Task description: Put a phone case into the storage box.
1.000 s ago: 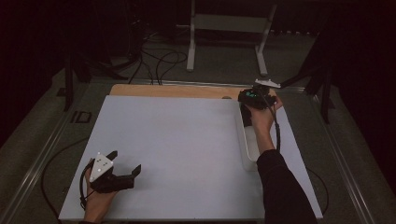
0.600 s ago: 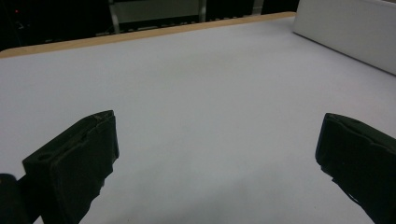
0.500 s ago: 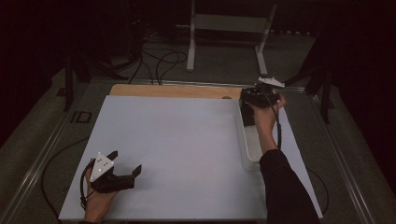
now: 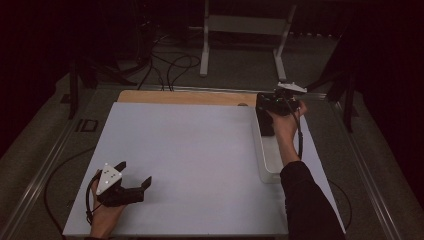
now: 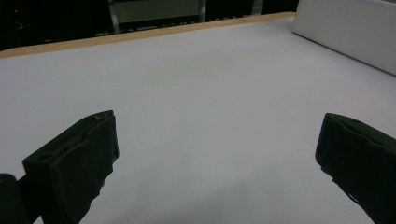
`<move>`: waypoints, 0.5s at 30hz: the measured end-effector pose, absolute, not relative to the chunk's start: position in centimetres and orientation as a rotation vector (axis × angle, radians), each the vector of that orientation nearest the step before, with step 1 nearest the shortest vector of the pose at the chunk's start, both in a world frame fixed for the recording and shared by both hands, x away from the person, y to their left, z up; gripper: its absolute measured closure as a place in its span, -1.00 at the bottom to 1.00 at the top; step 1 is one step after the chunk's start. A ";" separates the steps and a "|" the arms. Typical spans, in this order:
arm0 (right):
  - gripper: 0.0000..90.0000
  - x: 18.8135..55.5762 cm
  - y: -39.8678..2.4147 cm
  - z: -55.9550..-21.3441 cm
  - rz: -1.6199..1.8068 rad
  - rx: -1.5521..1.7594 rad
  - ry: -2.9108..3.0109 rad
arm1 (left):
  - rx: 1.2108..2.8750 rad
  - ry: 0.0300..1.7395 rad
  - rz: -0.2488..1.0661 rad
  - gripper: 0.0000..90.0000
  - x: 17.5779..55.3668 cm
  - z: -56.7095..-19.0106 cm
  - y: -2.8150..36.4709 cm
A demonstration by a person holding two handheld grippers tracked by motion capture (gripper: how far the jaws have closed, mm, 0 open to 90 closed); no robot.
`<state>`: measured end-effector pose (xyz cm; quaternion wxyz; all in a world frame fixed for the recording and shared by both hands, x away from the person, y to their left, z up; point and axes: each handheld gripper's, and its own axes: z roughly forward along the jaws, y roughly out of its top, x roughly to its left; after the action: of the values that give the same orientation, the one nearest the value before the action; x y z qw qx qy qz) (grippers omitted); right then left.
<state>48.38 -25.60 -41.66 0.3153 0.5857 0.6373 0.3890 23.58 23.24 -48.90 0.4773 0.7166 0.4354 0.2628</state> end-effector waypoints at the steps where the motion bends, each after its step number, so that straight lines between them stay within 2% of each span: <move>1: -0.84 48.3 -25.5 -41.6 1.021 1.541 1.689 | 1.749 1.064 0.642 -1.00 23.6 -48.9 23.3; 15: -0.83 44.1 -24.8 -41.5 1.106 1.446 1.855 | 1.764 1.057 0.622 -1.00 23.8 -48.9 23.1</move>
<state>44.14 -24.83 -41.48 0.2680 0.5361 0.6875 0.4100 23.76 23.11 -48.88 0.4763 0.7220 0.4325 0.2545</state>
